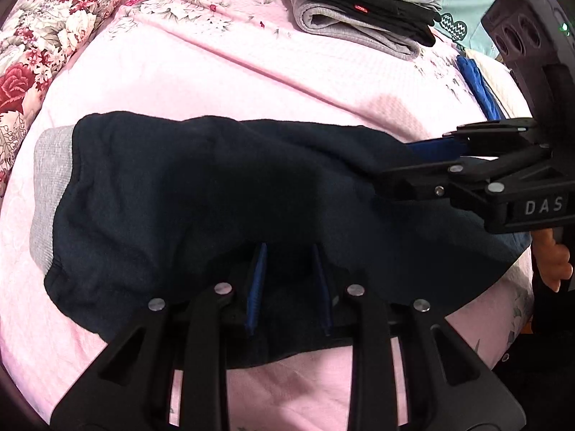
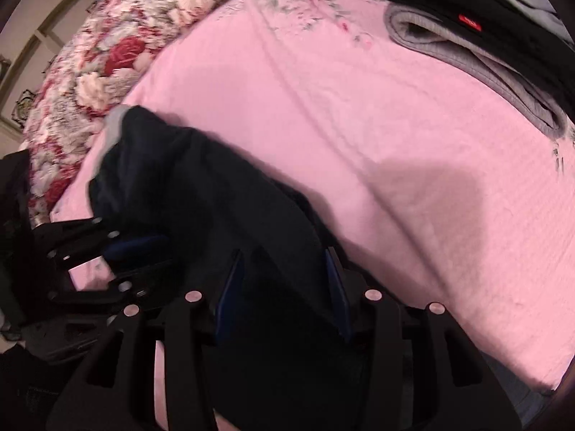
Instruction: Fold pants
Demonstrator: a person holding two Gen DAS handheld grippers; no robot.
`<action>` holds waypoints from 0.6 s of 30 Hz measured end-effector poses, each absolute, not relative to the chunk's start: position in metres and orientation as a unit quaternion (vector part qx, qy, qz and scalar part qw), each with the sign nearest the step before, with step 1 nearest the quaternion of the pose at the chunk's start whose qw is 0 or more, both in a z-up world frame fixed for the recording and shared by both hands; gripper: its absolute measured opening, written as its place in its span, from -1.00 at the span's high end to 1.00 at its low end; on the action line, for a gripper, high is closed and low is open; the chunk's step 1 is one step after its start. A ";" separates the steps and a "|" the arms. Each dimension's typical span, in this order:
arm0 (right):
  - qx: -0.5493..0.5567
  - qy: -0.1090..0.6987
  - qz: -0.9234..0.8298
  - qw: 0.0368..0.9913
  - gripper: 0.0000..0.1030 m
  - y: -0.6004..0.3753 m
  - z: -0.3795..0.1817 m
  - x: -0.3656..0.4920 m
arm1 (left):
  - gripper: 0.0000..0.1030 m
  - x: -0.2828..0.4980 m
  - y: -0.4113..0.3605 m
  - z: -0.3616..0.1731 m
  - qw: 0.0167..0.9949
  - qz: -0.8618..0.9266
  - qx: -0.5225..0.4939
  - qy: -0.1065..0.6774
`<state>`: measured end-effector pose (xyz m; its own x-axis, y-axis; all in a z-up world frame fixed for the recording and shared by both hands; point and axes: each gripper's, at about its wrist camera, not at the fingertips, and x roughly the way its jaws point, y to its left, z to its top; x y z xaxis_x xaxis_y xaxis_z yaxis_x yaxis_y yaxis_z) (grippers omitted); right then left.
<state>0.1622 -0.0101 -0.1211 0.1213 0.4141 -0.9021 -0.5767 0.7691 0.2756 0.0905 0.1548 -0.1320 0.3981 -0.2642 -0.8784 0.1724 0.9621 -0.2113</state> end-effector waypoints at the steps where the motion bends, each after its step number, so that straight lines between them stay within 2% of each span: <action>1: -0.071 0.571 0.339 0.744 0.09 -0.005 -0.120 0.163 | 0.48 0.091 0.154 -0.132 0.836 -0.130 -0.042 0.532; 8: -0.053 0.576 0.357 0.733 0.09 0.011 -0.134 0.189 | 0.48 0.090 0.154 -0.131 0.837 -0.123 -0.042 0.532; 14: 0.020 0.563 0.369 0.739 0.11 -0.007 -0.119 0.210 | 0.48 0.091 0.154 -0.131 0.836 -0.122 -0.043 0.533; 16: 0.028 0.545 0.362 0.756 0.31 -0.012 -0.111 0.211 | 0.48 0.091 0.154 -0.131 0.836 -0.121 -0.042 0.533; 17: 0.022 0.540 0.350 0.765 0.55 -0.012 -0.109 0.212 | 0.48 0.091 0.154 -0.131 0.837 -0.120 -0.040 0.533; 18: 0.014 0.543 0.341 0.767 0.63 -0.011 -0.112 0.214 | 0.48 0.091 0.153 -0.132 0.837 -0.118 -0.039 0.533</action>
<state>0.2141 -0.0113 -0.1117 0.1784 0.5384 -0.8236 -0.5081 0.7672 0.3915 0.0907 0.1532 -0.1316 0.4044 -0.2401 -0.8825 0.1565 0.9689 -0.1919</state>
